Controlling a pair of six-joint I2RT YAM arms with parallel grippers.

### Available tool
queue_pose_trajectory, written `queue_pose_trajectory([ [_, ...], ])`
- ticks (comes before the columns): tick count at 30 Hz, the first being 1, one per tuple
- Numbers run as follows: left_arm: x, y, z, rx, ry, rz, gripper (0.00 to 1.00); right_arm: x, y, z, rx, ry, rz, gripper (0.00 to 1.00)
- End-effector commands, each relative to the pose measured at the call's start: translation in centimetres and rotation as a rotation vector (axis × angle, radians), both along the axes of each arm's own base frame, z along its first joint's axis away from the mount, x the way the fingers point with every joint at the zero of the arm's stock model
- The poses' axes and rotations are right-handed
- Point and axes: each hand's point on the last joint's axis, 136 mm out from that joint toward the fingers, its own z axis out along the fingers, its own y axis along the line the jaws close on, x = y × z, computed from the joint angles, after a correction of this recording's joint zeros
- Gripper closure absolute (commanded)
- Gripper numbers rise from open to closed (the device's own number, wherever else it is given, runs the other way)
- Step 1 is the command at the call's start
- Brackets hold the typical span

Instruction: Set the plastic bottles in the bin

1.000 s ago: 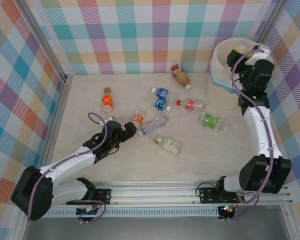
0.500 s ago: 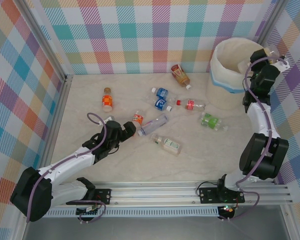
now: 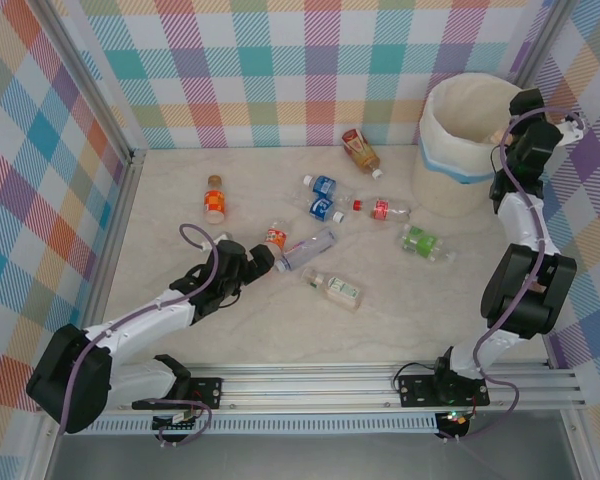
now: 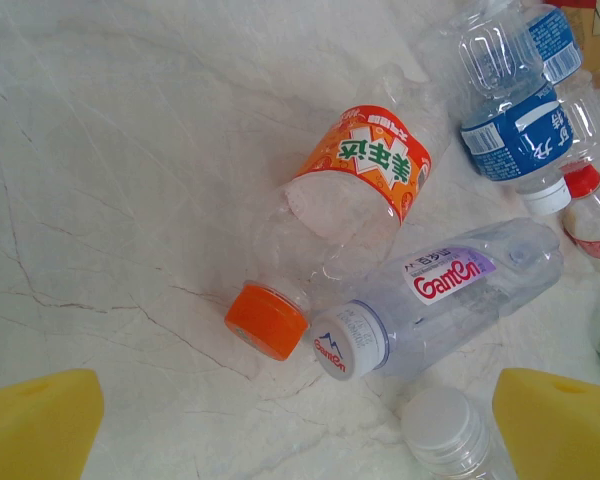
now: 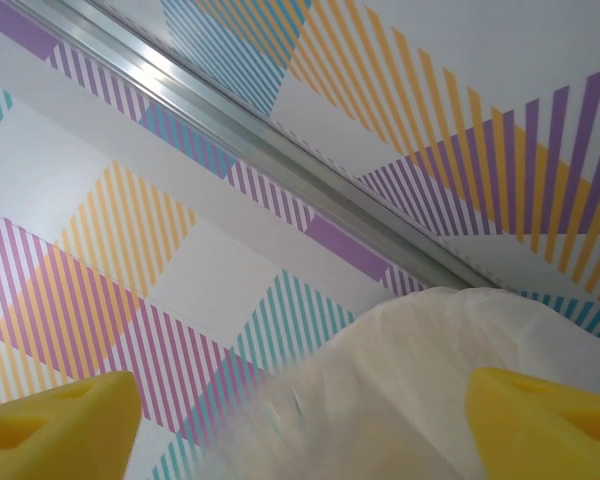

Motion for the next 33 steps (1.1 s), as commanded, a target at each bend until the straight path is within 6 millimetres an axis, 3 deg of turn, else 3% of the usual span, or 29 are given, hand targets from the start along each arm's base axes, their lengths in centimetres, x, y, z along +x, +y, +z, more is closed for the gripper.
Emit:
queue_pose_trajectory([
  [1,0.7,-0.3,1.1,-0.028,-0.011,0.005,0.00,0.0,0.2,1.5,0.017,-0.029,0.004,0.05],
  [10,0.3,0.2,0.6,-0.015,0.000,0.015,0.00,-1.1,1.0,1.9,-0.060,0.053,0.018,0.01],
  [20,0.3,0.5,0.4,0.117,0.025,-0.055,0.00,-3.1,5.0,2.7,-0.166,0.144,0.191,0.00],
  [26,1.0,-0.2,-0.2,0.163,0.068,-0.120,0.00,-5.2,8.7,1.8,-0.220,0.215,0.353,0.00],
  [33,2.5,-1.8,-1.9,0.165,0.143,-0.169,0.00,-8.2,16.0,-0.3,-0.294,0.312,0.641,0.00],
])
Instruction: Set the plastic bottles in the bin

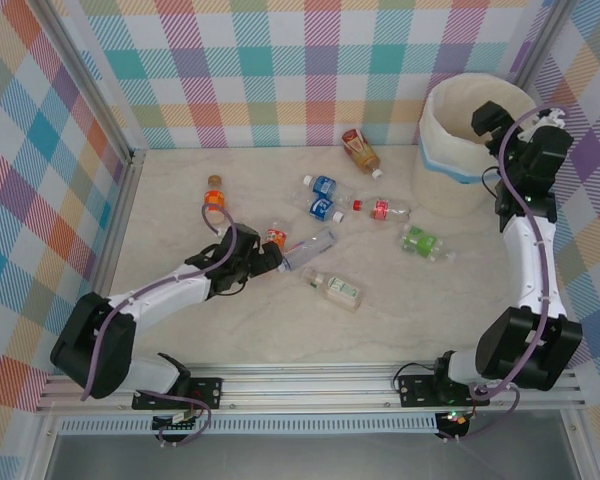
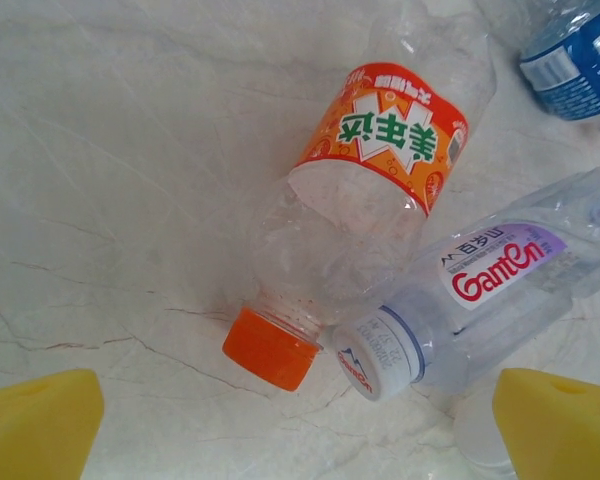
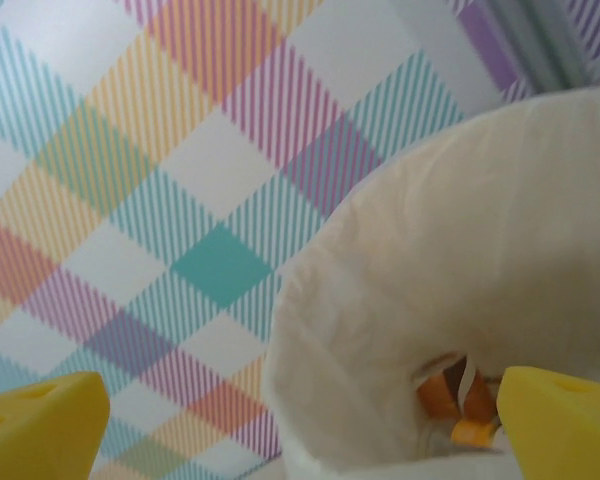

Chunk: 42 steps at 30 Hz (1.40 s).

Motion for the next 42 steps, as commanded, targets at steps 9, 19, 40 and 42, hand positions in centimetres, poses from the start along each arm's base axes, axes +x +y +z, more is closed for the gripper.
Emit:
queue_pose_trajectory([
  [9,2.7,-2.1,-1.1,0.070,0.067,-0.155,0.06,-4.7,11.7,-8.9,-0.074,0.279,0.433,0.00],
  [19,5.2,-1.1,-2.4,0.216,0.087,-0.136,0.08,-6.9,14.9,-13.5,-0.013,0.399,0.516,0.00],
  [40,7.2,-2.4,-3.7,0.204,0.048,-0.201,0.45,-7.6,20.7,-15.5,-0.031,0.393,0.646,0.00],
  [42,7.1,-2.5,-2.8,0.187,0.012,-0.213,0.48,-7.5,21.7,-15.6,-0.026,0.389,0.676,0.00],
])
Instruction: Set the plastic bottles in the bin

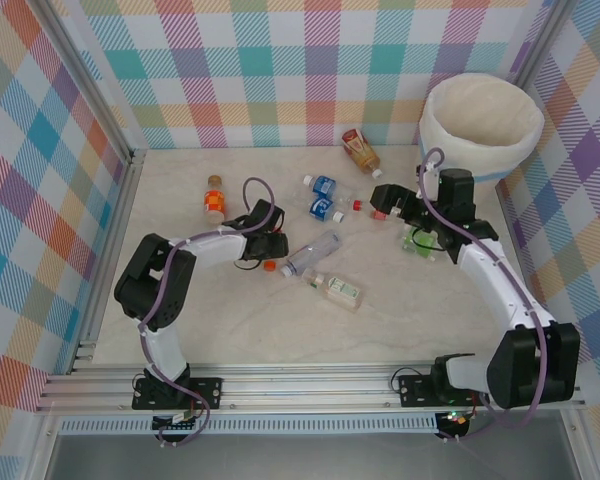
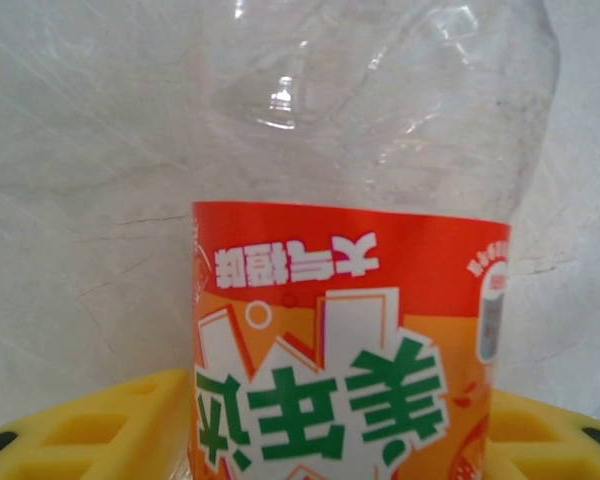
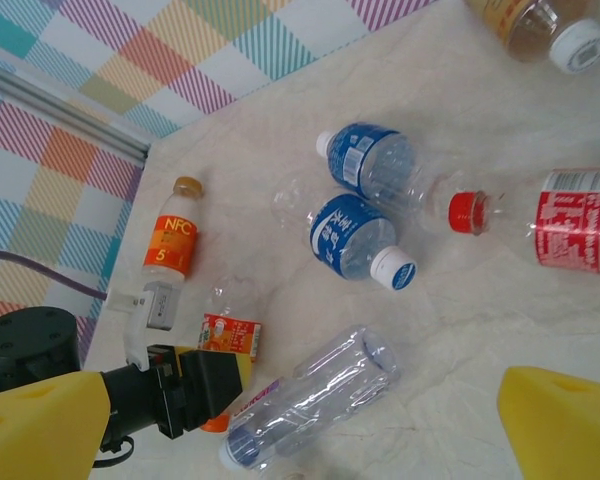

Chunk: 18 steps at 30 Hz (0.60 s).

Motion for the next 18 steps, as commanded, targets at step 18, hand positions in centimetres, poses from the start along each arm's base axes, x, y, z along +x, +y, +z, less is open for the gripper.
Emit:
queue_pose_trajectory([
  [18,-4.1,-6.5,10.9,-0.316,-0.343,-0.337,0.55,-0.7,8.3,-2.2,0.154,0.072,0.163,0.00],
])
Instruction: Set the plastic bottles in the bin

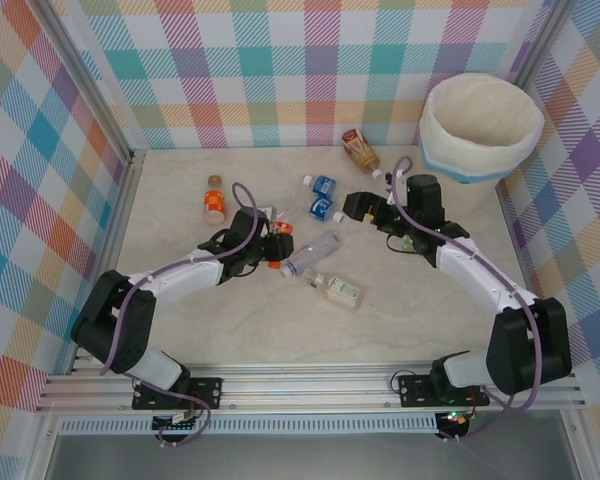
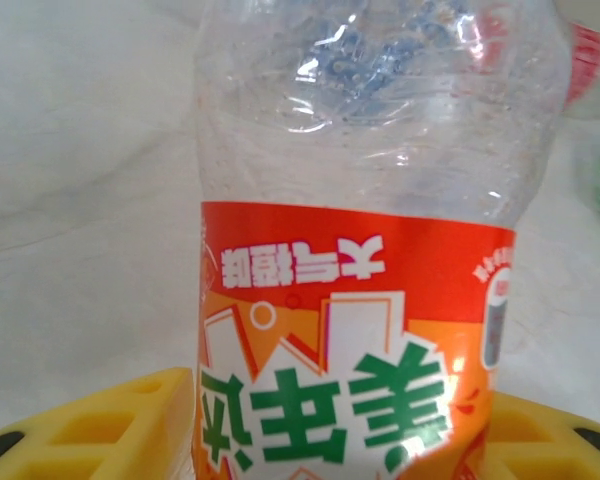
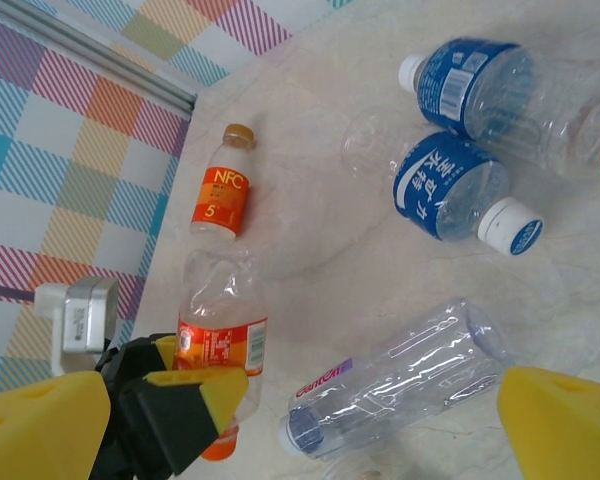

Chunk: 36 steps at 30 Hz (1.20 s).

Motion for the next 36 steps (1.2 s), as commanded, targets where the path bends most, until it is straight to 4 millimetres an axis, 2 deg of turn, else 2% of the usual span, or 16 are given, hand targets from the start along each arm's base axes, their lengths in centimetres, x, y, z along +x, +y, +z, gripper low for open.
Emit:
queue_pose_trajectory([
  [1,-1.0,-2.9,3.4,-0.073,-0.122,-0.132,0.55,-0.2,2.4,0.0,0.072,0.025,0.074,0.00],
  [5,-2.3,-5.2,4.4,-0.094,-0.168,-0.231,0.56,0.1,4.5,-0.1,0.109,0.042,0.135,0.00],
  [8,-2.7,-6.1,4.7,-0.109,-0.182,-0.269,0.56,0.2,5.8,-0.2,0.105,0.051,0.174,0.00],
  [18,-3.1,-7.4,5.2,-0.127,-0.207,-0.326,0.56,0.0,7.9,-0.9,0.142,0.075,0.269,0.00],
  [23,-3.1,-7.8,4.7,-0.109,-0.188,-0.331,0.56,-1.4,9.8,-0.2,0.188,0.049,0.389,0.00],
  [25,-3.1,-7.9,4.5,-0.103,-0.183,-0.329,0.56,-1.7,10.1,-0.7,0.180,0.061,0.400,0.00],
  [29,-3.0,-7.9,4.4,-0.097,-0.182,-0.326,0.56,-1.8,10.0,-1.9,0.150,0.099,0.393,0.10],
  [36,-2.8,-8.1,3.9,-0.084,-0.163,-0.326,0.52,-2.3,10.4,-1.0,0.157,0.074,0.453,0.35],
])
